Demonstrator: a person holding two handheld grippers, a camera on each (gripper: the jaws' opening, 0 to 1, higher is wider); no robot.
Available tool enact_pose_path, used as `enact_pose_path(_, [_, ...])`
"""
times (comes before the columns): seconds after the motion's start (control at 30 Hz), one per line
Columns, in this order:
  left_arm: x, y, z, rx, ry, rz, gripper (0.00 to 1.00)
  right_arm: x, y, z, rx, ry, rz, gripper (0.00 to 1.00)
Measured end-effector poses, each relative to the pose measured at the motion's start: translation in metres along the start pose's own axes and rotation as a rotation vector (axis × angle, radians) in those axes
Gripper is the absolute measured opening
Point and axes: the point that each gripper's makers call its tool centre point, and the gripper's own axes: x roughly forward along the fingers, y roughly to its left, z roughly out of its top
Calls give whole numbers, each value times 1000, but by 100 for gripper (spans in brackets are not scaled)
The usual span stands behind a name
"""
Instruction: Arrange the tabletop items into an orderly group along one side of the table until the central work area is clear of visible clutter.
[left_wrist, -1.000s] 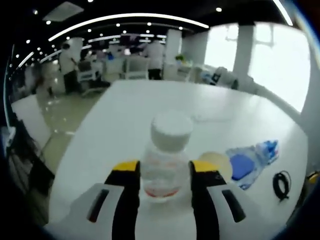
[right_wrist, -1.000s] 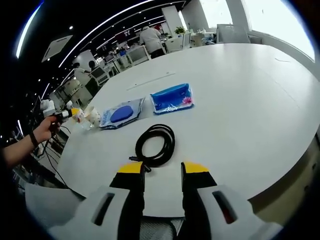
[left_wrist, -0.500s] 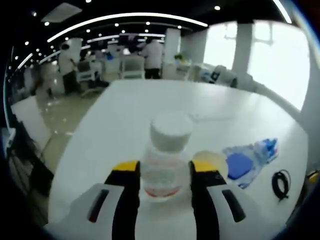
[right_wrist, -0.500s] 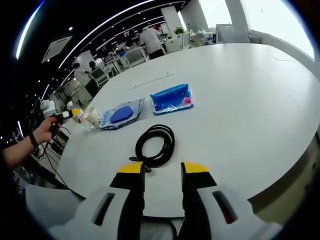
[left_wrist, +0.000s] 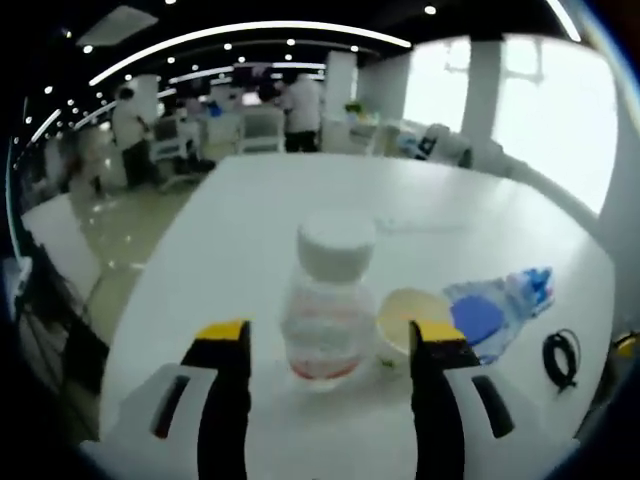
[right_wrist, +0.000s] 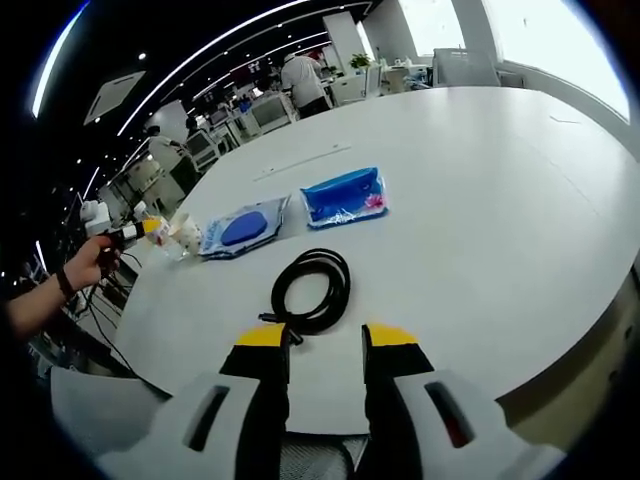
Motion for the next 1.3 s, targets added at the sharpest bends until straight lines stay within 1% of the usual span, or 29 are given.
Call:
enact_pose_path(0.27, [-18, 5, -15, -25, 7, 13, 60, 0, 1, -1, -3, 6, 4, 28])
enact_pose_path(0.4, [-26, 3, -23, -42, 13, 12, 60, 0, 1, -1, -5, 5, 4, 28])
enact_pose_path(0.53, [-35, -3, -37, -48, 24, 9, 59, 0, 1, -1, -5, 6, 4, 28])
enact_pose_path(0.67, [-43, -11, -46, -51, 31, 1, 59, 1, 3, -1, -14, 12, 7, 28])
enact_pose_path(0.97, [-60, -31, -70, -52, 69, -44, 59, 2, 5, -3, -23, 23, 15, 28])
enact_pose_path(1.3, [-74, -47, -84, -29, 94, -79, 59, 4, 5, -6, -21, 38, 24, 28])
